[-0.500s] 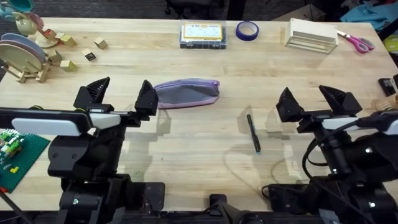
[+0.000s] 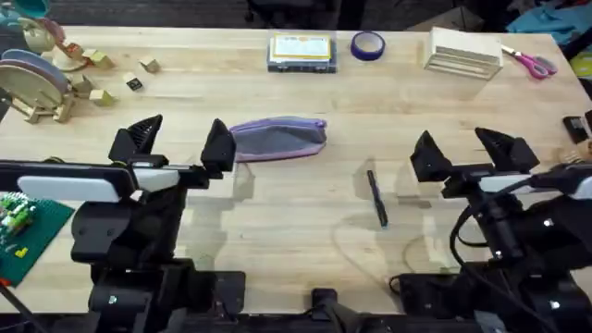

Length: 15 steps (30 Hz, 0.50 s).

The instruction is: Unzip the bag, pick up the pens from the table one at a time and place them inside, then zip the bag closed.

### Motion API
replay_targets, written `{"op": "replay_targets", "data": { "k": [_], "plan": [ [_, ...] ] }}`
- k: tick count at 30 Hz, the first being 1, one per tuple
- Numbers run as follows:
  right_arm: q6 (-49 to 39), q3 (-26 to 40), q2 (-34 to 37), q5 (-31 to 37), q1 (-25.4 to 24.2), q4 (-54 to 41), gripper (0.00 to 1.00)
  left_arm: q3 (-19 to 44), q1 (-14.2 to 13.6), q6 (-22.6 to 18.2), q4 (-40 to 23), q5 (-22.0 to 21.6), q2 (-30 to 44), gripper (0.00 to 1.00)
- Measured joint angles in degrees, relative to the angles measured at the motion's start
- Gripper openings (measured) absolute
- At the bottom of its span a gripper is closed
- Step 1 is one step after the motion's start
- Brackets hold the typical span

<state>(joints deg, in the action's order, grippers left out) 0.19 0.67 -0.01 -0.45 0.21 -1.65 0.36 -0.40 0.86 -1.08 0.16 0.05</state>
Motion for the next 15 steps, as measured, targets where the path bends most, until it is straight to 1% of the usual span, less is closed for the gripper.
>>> {"op": "replay_targets", "data": {
  "k": [3,6,11,15],
  "plan": [
    [0.0,0.3,0.0,-0.9,0.0,-0.7,0.998,0.5,0.0,0.0,-1.9,0.0,0.0,0.992],
    [0.0,2.5,0.0,-2.5,0.0,-4.8,0.997,3.3,0.0,-0.1,-8.5,-0.2,0.0,0.992],
    [0.0,8.7,0.0,-4.2,0.0,-16.8,0.997,12.8,0.0,-0.5,-19.1,-0.4,0.0,0.992],
    [0.0,17.3,1.8,-4.6,0.0,-25.1,0.998,21.9,0.0,-0.7,-26.6,-0.5,1.9,0.992]
  ]
}}
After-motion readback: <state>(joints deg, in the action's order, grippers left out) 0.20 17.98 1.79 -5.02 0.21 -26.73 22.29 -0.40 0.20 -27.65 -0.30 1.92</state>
